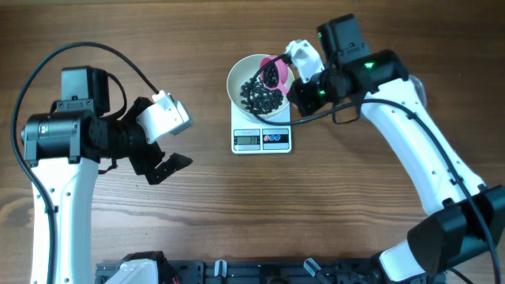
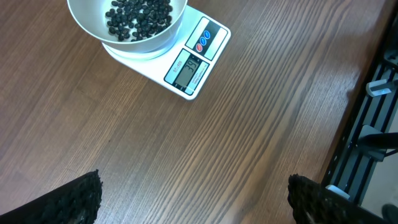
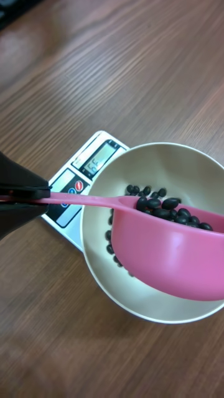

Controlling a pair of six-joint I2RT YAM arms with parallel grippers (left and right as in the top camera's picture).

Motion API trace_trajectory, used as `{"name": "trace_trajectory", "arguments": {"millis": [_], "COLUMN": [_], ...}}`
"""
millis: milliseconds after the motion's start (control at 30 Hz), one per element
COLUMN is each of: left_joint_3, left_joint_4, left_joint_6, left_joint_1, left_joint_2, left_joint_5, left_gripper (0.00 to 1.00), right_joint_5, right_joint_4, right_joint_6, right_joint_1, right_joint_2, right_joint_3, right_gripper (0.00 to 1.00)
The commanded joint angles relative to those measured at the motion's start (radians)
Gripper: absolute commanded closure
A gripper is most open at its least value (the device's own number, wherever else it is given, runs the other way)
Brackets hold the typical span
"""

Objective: Scoop item into bowl and weigh 150g on scale
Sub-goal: 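Tilt the scoop with right gripper to pour beans into bowl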

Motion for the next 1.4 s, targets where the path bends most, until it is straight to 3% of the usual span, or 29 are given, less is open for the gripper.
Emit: {"name": "trace_trajectory", "arguments": {"millis": [0,800,1367], "left_joint_3": [0.021,0.021,0.021], "left_joint_4": [0.000,0.000,0.000], "left_joint_6": [0.020,0.020,0.020], "left_joint_1": [0.004,0.004,0.004], "left_joint_2": [-0.011,-0.011,-0.011], "left_joint_5": [0.026,0.026,0.026], "left_gripper": [0.00,0.00,0.00], "right_joint_5": [0.092,0.491,0.633], "right_joint_4": [0.007,0.074,0.114], "right_joint_6": [-0.023,-0.058,-0.104], "right_joint_1": [0.029,0.131,0.177], "right_joint_2": [0.020,0.076,0.076], "right_joint_3": [-0.008,-0.008,-0.008], "right_gripper": [0.96,0.96,0.96]}}
